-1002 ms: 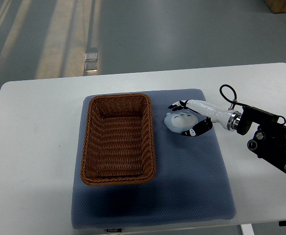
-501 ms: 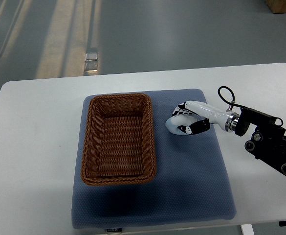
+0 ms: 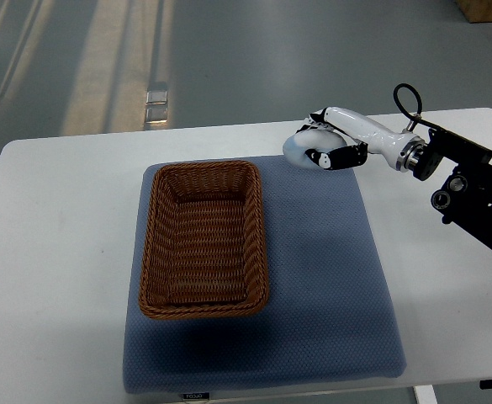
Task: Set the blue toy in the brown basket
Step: 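Lift the toy with the right hand and carry it over the basket, then lower the toy into the wicker basket and open the right hand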
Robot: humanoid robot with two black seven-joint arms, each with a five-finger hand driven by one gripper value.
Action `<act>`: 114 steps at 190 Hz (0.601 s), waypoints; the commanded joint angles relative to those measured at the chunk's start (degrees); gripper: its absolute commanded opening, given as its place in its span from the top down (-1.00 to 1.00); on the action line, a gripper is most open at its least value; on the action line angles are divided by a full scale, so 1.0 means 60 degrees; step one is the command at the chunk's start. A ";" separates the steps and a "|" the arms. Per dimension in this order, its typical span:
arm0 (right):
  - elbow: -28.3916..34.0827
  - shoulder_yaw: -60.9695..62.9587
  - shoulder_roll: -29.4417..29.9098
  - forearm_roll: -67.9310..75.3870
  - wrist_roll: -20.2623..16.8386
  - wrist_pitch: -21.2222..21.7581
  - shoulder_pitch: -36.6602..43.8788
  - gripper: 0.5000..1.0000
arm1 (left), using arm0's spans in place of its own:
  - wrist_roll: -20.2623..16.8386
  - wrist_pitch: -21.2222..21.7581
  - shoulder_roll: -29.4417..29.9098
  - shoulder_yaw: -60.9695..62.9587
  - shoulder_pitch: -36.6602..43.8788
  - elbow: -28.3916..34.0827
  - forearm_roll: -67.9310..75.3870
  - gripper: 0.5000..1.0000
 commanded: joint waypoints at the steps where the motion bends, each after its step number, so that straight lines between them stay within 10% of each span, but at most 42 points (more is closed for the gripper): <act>1: 0.0020 -0.0042 0.0601 0.0005 0.0000 0.0149 0.0147 1.00 | 0.0000 0.0000 0.0000 -0.0002 0.0000 0.0000 0.0000 -1.00; 114: -0.0229 -0.1463 0.2887 -0.0156 -0.0044 0.0824 0.0630 0.71 | 0.0000 0.0000 0.0000 -0.0002 0.0000 0.0000 0.0000 -1.00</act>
